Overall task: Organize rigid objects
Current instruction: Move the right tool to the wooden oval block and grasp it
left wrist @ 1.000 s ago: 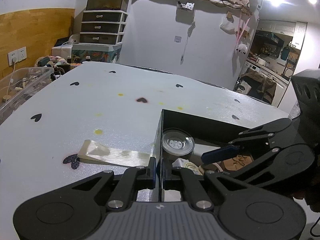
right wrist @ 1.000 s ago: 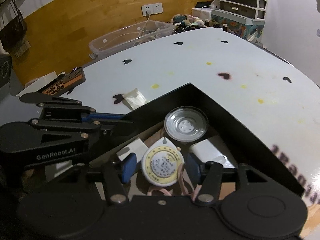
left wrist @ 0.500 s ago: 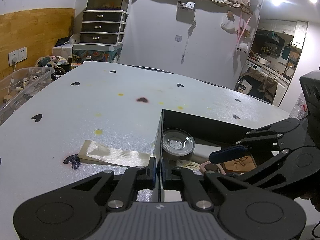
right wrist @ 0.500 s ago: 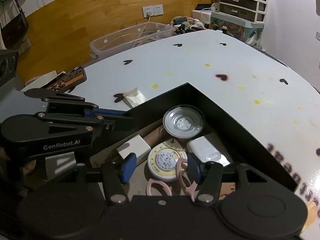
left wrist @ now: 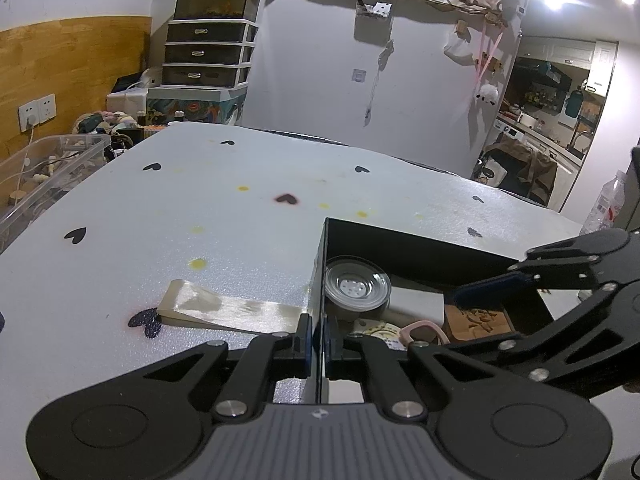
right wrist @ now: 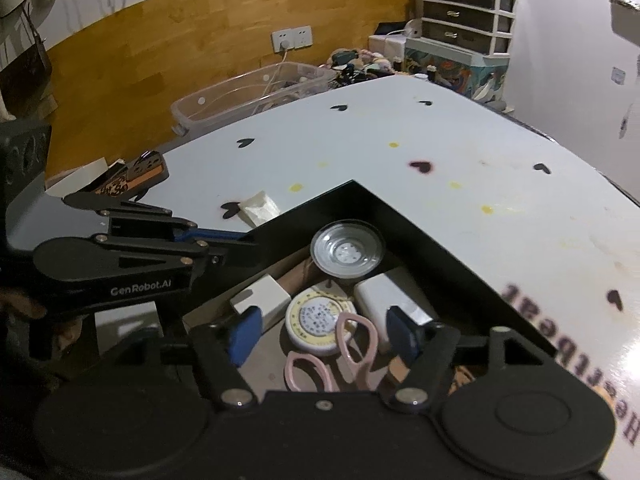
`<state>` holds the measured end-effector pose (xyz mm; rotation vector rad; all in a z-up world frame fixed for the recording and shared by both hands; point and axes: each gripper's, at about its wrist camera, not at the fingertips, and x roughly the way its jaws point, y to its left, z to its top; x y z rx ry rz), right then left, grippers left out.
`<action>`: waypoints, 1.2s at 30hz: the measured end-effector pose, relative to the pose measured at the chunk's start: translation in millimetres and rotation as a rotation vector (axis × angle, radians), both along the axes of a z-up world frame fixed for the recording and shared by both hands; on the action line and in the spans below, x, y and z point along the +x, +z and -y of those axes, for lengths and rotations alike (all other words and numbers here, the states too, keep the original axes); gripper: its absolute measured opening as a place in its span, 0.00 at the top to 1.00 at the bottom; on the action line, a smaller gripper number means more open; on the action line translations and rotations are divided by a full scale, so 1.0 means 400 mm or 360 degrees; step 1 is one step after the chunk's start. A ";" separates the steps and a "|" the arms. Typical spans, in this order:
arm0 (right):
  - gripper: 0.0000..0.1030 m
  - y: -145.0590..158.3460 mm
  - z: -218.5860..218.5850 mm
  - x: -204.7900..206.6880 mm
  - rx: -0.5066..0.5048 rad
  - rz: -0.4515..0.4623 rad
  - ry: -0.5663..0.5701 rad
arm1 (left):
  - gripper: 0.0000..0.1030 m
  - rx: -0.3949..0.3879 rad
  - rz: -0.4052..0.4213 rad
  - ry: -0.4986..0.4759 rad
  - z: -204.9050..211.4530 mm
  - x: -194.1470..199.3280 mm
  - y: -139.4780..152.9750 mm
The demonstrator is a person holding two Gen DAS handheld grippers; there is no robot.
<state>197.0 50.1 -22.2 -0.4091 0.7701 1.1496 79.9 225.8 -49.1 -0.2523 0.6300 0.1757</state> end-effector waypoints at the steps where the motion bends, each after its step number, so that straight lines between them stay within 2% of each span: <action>1: 0.17 0.004 0.006 -0.002 0.0009 0.0011 -0.0009 | 0.95 0.0001 -0.0002 0.0002 0.000 -0.001 0.000; 3: 0.07 0.012 0.020 -0.006 0.0018 0.0054 -0.0042 | 0.95 0.0005 -0.0006 0.0006 0.003 -0.001 0.002; 8: 0.00 0.032 0.055 -0.009 0.0062 0.0075 -0.0078 | 0.95 0.0015 -0.0016 0.0014 0.008 -0.007 0.005; 23: 0.00 0.056 0.263 -0.002 0.0235 0.0149 -0.0320 | 0.95 0.0050 -0.0042 0.0047 0.029 -0.022 0.014; 31: 0.00 0.013 0.373 0.004 0.0239 0.0167 -0.0488 | 0.95 0.0066 -0.0053 0.0058 0.038 -0.016 0.017; 36: 0.00 -0.025 0.415 -0.008 0.0192 0.0253 -0.0545 | 0.95 0.0074 -0.0058 0.0062 0.041 -0.015 0.018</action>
